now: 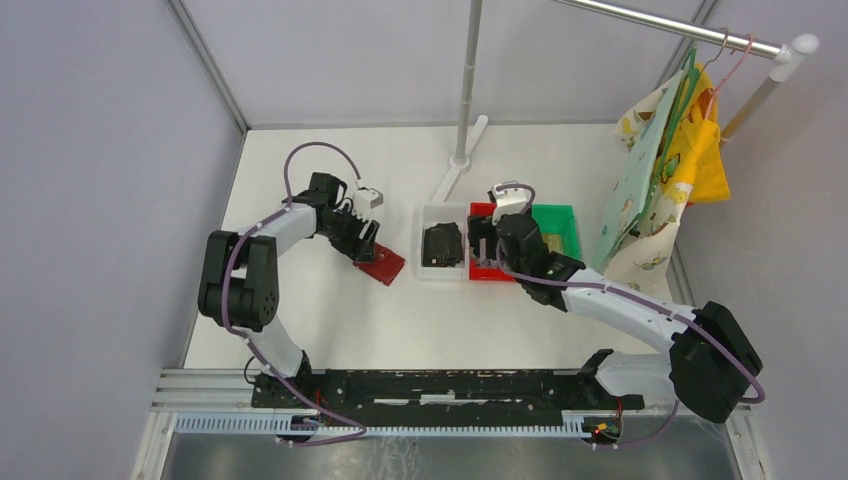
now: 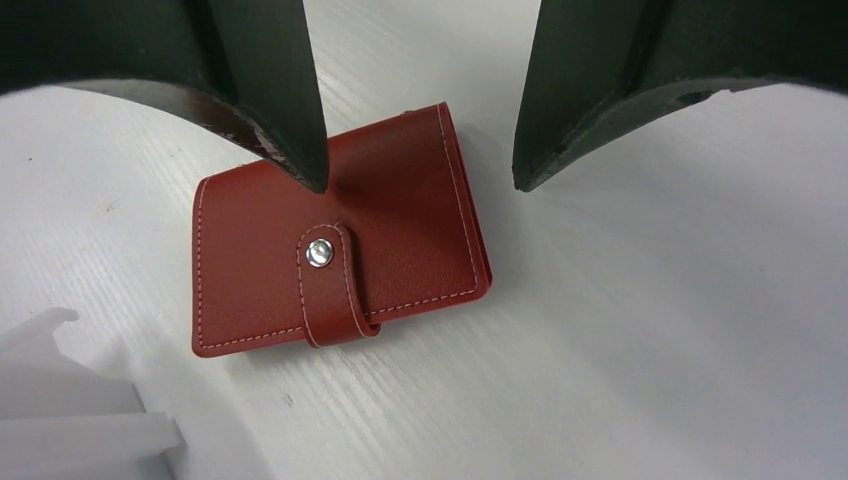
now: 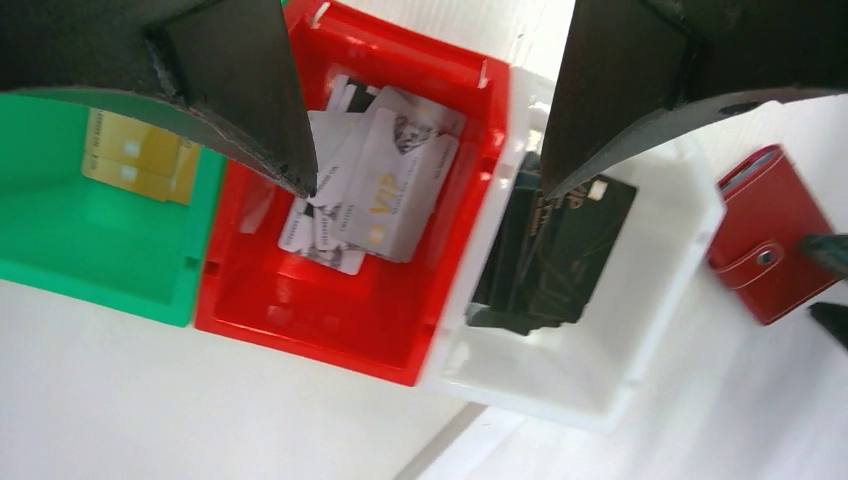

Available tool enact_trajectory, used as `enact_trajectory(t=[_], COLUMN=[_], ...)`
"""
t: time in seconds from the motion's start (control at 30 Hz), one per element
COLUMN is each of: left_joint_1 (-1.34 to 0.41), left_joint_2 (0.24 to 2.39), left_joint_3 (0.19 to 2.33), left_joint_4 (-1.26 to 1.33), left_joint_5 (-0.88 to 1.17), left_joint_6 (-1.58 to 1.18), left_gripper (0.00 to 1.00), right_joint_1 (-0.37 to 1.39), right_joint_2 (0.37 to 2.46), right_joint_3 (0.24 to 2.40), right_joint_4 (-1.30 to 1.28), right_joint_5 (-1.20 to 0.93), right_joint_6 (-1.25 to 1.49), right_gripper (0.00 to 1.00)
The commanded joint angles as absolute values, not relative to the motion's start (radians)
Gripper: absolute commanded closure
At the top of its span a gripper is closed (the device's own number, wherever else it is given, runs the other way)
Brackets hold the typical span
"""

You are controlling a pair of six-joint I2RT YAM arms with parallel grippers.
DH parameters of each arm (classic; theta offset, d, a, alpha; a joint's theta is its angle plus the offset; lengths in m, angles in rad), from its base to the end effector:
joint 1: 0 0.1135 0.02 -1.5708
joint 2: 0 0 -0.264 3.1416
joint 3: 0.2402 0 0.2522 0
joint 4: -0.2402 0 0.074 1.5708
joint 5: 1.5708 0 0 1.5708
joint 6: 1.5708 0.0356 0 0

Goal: Take the credit cards out of the card holder
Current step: Pick up the credit card from the center of the board.

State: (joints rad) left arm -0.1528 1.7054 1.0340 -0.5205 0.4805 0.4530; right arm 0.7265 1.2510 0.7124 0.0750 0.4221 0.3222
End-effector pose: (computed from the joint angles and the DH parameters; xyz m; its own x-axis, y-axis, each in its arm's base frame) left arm 0.3173 -0.0655 0.1716 -0.6926 0.4993 -0.5205 0.6752 0.7027 -0.2242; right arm 0.2140 0.1706 0.2424 -0.4222 0.0113 -0.9064 -0.2091 0.9717 0.1095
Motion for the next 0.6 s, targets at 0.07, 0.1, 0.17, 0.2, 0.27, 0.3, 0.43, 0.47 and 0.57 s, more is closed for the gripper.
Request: enact_trajectory(t=[0.07, 0.1, 0.17, 0.2, 0.27, 0.3, 0.43, 0.47, 0.57], left_joint_1=[-0.155, -0.156, -0.156, -0.158, -0.159, -0.159, -0.161, -0.161, -0.161], left_joint_2=[1.737, 1.743, 1.755, 1.763, 1.778, 1.782, 1.751, 1.731, 1.650], left_joint_3=[1.071, 1.071, 1.072, 1.074, 1.082, 1.084, 1.090, 1.092, 1.094], left_joint_4=[-0.508, -0.507, -0.508, -0.510, -0.520, -0.524, -0.555, -0.572, -0.628], left_joint_5=[0.498, 0.498, 0.505, 0.507, 0.508, 0.504, 0.475, 0.474, 0.485], left_joint_6=[0.425, 0.426, 0.436, 0.439, 0.444, 0.445, 0.486, 0.510, 0.591], left_gripper=[0.43, 0.47, 0.54, 0.58, 0.67, 0.73, 0.96, 0.98, 0.98], right_joint_1=[0.836, 0.860, 0.899, 0.912, 0.944, 0.958, 1.015, 1.016, 1.017], right_joint_2=[1.206, 1.212, 1.232, 1.245, 1.289, 1.313, 1.421, 1.440, 1.474], right_joint_3=[0.695, 0.697, 0.704, 0.704, 0.706, 0.714, 0.781, 0.801, 0.840], right_joint_4=[0.153, 0.153, 0.159, 0.171, 0.206, 0.218, 0.233, 0.234, 0.248], right_joint_5=[0.369, 0.357, 0.312, 0.265, 0.169, 0.127, 0.040, 0.008, -0.079], right_joint_6=[0.290, 0.291, 0.305, 0.314, 0.338, 0.347, 0.336, 0.335, 0.334], right_gripper=[0.14, 0.14, 0.15, 0.15, 0.15, 0.14, 0.14, 0.14, 0.12])
